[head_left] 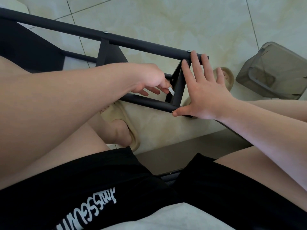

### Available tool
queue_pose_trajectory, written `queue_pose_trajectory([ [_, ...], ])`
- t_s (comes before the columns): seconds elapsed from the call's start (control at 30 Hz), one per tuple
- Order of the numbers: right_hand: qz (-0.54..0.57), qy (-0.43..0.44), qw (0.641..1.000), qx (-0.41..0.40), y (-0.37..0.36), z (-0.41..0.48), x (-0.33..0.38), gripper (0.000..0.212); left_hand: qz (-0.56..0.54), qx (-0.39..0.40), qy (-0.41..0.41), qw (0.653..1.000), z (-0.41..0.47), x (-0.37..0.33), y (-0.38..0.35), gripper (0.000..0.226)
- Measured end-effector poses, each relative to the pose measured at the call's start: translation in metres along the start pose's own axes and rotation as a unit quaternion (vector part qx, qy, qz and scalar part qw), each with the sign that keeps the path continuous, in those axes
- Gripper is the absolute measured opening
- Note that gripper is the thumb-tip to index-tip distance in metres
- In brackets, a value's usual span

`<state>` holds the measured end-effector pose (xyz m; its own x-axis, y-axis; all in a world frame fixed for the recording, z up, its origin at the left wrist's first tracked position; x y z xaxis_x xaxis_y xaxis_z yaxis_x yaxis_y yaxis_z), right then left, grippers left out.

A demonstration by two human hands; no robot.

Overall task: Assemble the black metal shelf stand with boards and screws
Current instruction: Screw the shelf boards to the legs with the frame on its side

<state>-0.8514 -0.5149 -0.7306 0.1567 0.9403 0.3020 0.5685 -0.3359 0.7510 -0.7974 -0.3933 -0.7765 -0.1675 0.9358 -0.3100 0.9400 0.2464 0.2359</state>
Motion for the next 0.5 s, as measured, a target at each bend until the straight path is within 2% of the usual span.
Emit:
queue_pose_trajectory([
  [0.5,-0.001,-0.002,1.0,-0.003,-0.0005,0.0006,-0.0011,0.144,0.107,-0.02,-0.062,0.992,0.0009,0.0009,0.004,0.017],
])
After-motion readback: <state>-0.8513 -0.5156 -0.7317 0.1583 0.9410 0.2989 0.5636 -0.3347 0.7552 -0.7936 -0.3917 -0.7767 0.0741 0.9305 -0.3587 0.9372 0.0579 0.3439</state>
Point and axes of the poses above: each hand's wrist, its own z-axis towards the middle knuckle, its own y-axis out of the back of the hand, x = y × z, the point moved 10 cm from there along z, towards the middle knuckle, and after that the axes turned 12 degrees about z, right-handed, at the moved point
